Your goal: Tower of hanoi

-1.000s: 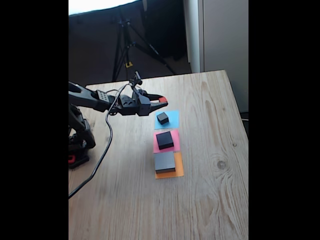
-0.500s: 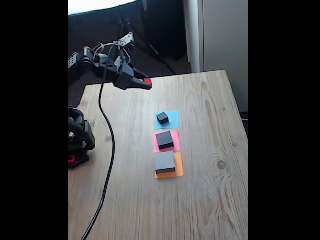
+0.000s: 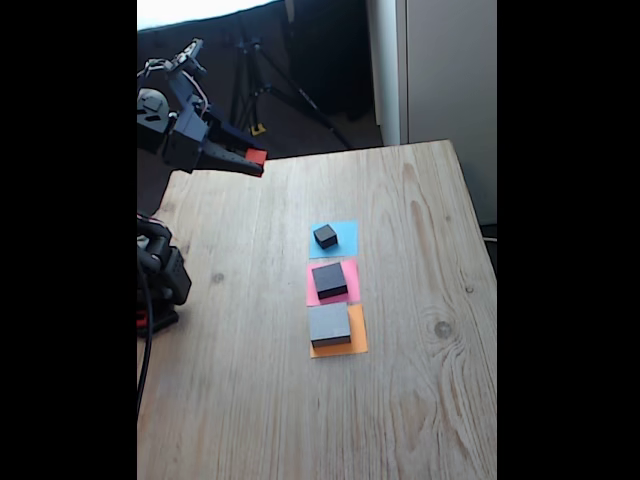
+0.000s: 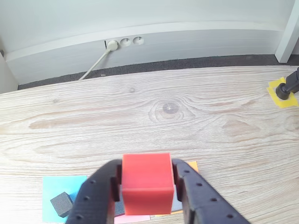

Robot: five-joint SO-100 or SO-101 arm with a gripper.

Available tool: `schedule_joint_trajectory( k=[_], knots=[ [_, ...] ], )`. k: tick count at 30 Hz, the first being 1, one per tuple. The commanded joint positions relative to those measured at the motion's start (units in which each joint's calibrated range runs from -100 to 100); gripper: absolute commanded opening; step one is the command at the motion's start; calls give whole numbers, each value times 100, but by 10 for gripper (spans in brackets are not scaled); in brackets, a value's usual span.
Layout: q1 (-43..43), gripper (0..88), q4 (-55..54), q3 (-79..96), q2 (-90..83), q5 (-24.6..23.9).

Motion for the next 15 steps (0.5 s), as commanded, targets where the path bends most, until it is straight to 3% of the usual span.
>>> schedule_joint_trajectory(
  k=[1,9,15],
  knots=[
    [300,31,104,-192,-263,141],
    [802,32,-90,1644,-763,709],
    [1144,32,-1871,4126,-937,1077]
  ],
)
